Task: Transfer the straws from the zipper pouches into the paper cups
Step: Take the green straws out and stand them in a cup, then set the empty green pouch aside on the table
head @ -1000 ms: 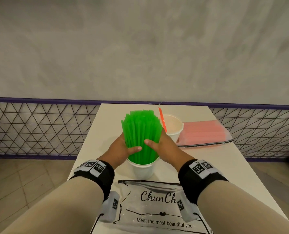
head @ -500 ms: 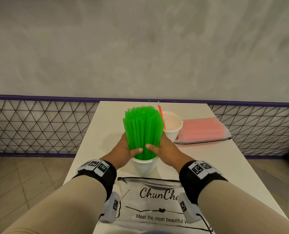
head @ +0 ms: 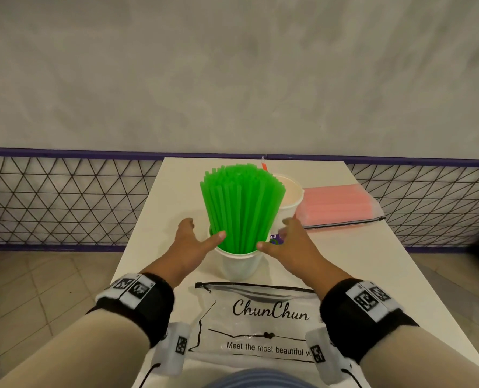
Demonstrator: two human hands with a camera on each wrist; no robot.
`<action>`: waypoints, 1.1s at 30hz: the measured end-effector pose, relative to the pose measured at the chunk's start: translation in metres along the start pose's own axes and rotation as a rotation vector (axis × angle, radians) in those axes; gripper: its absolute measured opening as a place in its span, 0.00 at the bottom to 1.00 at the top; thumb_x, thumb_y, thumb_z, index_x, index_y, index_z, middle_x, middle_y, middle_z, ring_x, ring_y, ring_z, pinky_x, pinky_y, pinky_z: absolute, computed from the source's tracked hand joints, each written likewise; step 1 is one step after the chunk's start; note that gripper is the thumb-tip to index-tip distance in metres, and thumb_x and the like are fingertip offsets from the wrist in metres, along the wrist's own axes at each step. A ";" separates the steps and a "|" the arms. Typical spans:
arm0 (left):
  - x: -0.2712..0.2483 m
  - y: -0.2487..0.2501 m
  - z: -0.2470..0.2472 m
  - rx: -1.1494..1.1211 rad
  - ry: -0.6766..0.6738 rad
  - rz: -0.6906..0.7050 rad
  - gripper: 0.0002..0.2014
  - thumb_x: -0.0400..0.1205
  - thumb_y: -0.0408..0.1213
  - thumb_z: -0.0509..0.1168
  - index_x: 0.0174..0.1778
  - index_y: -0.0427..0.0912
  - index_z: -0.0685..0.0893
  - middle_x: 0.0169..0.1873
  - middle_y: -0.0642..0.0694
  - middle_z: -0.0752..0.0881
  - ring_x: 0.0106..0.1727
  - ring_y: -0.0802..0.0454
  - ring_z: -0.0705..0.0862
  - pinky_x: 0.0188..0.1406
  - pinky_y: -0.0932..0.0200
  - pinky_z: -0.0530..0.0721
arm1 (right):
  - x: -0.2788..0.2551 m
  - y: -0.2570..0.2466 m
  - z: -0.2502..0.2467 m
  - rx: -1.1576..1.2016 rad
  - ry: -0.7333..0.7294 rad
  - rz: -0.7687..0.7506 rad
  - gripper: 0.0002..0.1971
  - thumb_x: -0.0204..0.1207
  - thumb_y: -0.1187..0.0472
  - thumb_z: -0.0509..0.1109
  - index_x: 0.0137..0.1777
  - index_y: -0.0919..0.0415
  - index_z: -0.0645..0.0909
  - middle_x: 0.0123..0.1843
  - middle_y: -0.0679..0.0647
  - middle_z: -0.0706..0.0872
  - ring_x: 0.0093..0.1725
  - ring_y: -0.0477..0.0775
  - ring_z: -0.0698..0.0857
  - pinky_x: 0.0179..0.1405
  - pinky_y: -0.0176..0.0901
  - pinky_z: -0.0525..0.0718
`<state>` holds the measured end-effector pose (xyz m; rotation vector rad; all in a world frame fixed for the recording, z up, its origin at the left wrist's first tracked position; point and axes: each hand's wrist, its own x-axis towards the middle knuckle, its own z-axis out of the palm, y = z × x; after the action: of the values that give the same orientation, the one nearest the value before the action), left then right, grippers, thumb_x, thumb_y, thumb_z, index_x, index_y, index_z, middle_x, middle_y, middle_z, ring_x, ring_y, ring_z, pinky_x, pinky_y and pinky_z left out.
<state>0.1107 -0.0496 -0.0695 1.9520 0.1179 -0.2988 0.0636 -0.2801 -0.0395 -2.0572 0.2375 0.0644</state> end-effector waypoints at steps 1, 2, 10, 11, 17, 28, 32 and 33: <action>-0.008 -0.007 -0.003 -0.010 -0.029 -0.071 0.50 0.72 0.61 0.73 0.83 0.43 0.54 0.82 0.43 0.61 0.79 0.44 0.66 0.77 0.43 0.69 | -0.006 0.003 -0.005 -0.095 -0.004 0.035 0.32 0.70 0.52 0.81 0.69 0.58 0.68 0.63 0.51 0.79 0.57 0.47 0.81 0.56 0.42 0.78; -0.015 -0.016 -0.006 0.012 -0.085 -0.153 0.51 0.71 0.63 0.73 0.81 0.41 0.56 0.80 0.42 0.64 0.77 0.43 0.69 0.74 0.43 0.72 | -0.011 0.008 -0.008 -0.234 -0.064 0.055 0.28 0.71 0.49 0.80 0.64 0.56 0.70 0.60 0.50 0.80 0.53 0.46 0.81 0.53 0.42 0.79; -0.052 -0.041 0.032 0.590 -0.480 -0.142 0.22 0.68 0.52 0.79 0.51 0.48 0.82 0.47 0.50 0.87 0.49 0.53 0.84 0.44 0.61 0.80 | -0.033 0.050 0.027 -0.781 -0.579 0.076 0.54 0.63 0.40 0.81 0.84 0.46 0.53 0.81 0.49 0.69 0.79 0.63 0.66 0.76 0.59 0.67; -0.052 -0.038 0.038 0.597 -0.459 -0.084 0.18 0.71 0.48 0.77 0.52 0.46 0.82 0.47 0.48 0.87 0.47 0.53 0.83 0.42 0.60 0.80 | -0.034 0.052 0.031 -0.799 -0.576 0.059 0.51 0.65 0.43 0.81 0.83 0.47 0.56 0.78 0.51 0.73 0.77 0.64 0.67 0.73 0.58 0.69; -0.057 -0.010 0.039 0.190 -0.373 0.191 0.05 0.80 0.36 0.70 0.41 0.50 0.84 0.33 0.52 0.79 0.35 0.55 0.74 0.39 0.59 0.72 | -0.029 0.043 0.021 -0.768 -0.461 -0.088 0.21 0.67 0.49 0.80 0.58 0.52 0.81 0.49 0.50 0.76 0.48 0.55 0.77 0.43 0.44 0.71; -0.080 0.098 0.023 -0.583 -0.222 0.549 0.32 0.68 0.48 0.71 0.69 0.47 0.73 0.63 0.43 0.83 0.66 0.47 0.82 0.67 0.50 0.79 | -0.045 -0.059 -0.065 0.010 0.050 -0.169 0.06 0.73 0.54 0.78 0.43 0.54 0.85 0.39 0.53 0.91 0.39 0.54 0.90 0.44 0.49 0.89; -0.072 0.113 0.035 -0.485 -0.290 0.468 0.43 0.65 0.42 0.77 0.76 0.46 0.67 0.65 0.43 0.84 0.65 0.46 0.85 0.65 0.43 0.83 | -0.036 -0.091 -0.065 0.242 0.294 -0.208 0.06 0.76 0.52 0.74 0.47 0.51 0.83 0.44 0.53 0.91 0.43 0.54 0.91 0.47 0.58 0.90; -0.071 0.114 0.039 -0.398 -0.282 0.459 0.39 0.66 0.40 0.78 0.74 0.49 0.70 0.61 0.45 0.87 0.62 0.48 0.87 0.63 0.42 0.84 | -0.034 -0.095 -0.062 0.245 0.307 -0.216 0.06 0.76 0.51 0.74 0.48 0.50 0.82 0.44 0.51 0.90 0.44 0.52 0.90 0.48 0.57 0.90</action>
<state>0.0617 -0.1260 0.0371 1.4730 -0.4211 -0.2206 0.0460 -0.2857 0.0777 -1.8293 0.1996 -0.3970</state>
